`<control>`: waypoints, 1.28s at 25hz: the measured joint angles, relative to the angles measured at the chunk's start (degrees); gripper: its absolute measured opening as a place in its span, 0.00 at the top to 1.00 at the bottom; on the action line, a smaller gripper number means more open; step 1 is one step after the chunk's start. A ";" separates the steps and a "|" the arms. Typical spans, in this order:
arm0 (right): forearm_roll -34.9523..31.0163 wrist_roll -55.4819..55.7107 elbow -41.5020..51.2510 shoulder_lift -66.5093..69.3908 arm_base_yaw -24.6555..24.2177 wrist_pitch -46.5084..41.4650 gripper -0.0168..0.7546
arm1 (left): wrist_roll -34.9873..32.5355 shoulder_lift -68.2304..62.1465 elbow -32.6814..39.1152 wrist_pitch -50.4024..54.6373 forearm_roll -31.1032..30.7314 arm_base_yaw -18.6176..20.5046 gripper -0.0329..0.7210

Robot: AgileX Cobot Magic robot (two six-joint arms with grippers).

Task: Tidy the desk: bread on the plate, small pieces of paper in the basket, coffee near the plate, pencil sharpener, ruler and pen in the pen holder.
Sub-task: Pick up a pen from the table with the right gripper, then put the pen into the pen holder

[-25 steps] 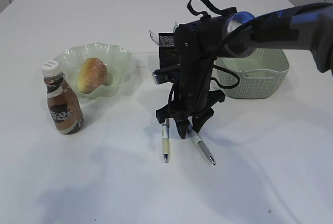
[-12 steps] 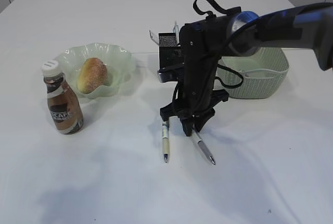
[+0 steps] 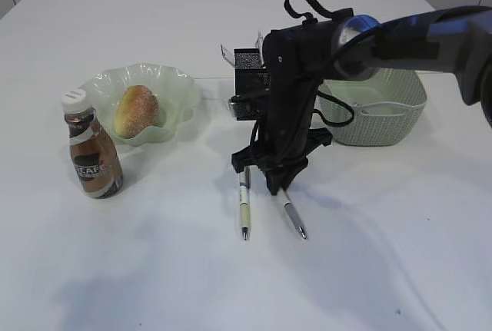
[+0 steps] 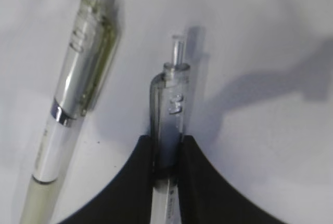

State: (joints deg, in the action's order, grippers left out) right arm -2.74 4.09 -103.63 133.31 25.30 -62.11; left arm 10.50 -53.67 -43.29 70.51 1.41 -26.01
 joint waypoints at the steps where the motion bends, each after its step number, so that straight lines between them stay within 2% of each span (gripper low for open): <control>1: 0.00 0.00 0.00 0.00 0.00 0.00 0.84 | 0.00 0.00 0.00 0.00 -0.02 0.00 0.42; 7: 0.63 -0.35 -9.18 -1.20 0.00 -3.86 0.86 | 0.00 0.00 0.00 0.00 -0.12 0.00 0.42; 15: 1.78 -1.57 -14.95 -6.56 0.00 -4.20 0.86 | 0.00 0.00 0.00 0.00 -0.12 0.00 0.42; 25: 7.50 -1.79 -16.62 -11.58 0.00 9.82 0.86 | 0.00 0.00 0.00 0.00 -0.12 0.00 0.42; 32: 11.68 -1.79 -16.47 -11.58 0.00 25.85 0.86 | 0.00 0.00 0.00 -0.90 -0.12 0.00 0.42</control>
State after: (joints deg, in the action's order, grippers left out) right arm 8.94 2.30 -120.10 121.73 25.30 -36.26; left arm 10.50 -53.67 -43.29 69.61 1.29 -26.01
